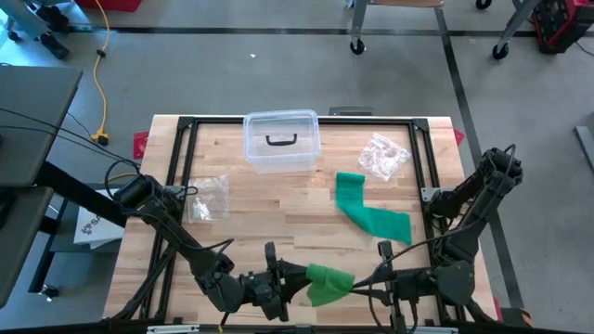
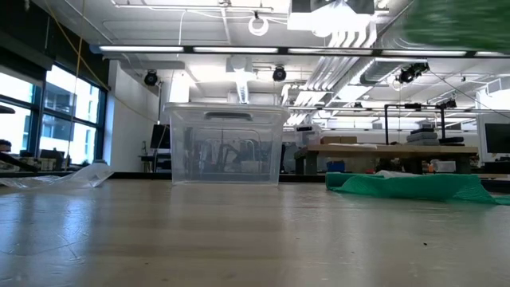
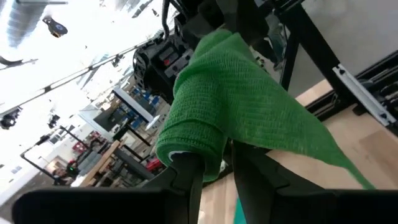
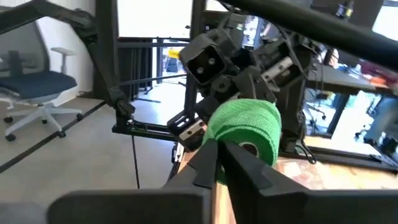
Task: Roll bandage
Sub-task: Roll the green bandage
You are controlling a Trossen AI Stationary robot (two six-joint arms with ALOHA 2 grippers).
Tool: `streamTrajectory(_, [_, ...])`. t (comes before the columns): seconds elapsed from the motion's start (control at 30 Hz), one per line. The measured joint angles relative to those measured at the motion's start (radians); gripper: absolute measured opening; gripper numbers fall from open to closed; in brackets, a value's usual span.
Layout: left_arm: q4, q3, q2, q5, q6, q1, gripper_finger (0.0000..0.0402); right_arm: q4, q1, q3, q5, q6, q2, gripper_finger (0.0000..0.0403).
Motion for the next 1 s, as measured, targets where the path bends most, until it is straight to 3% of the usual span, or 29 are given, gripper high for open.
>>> streamTrajectory(0.1, [-0.006, 0.0, 0.0, -0.002, 0.034, 0.0, 0.007, -0.025, -0.001, 0.0, 0.029, 0.042, 0.0, 0.0071])
streamTrajectory(0.27, [-0.043, 0.0, 0.0, -0.012, 0.036, -0.003, 0.0013, -0.055, -0.021, 0.0, 0.029, 0.136, -0.003, 0.0146])
streamTrajectory(0.47, [-0.102, 0.0, 0.0, -0.053, 0.04, -0.005, 0.0009, -0.135, -0.029, 0.0, -0.006, 0.232, -0.009, 0.0205])
streamTrajectory(0.73, [-0.213, 0.0, 0.0, -0.093, 0.226, -0.009, 0.0004, -0.252, -0.038, 0.0, -0.047, 0.362, -0.009, 0.0215])
streamTrajectory(1.0, [-0.233, 0.0, 0.001, -0.273, 0.335, -0.014, 0.0004, -0.686, -0.061, 0.0, -0.049, 0.641, -0.007, 0.0215])
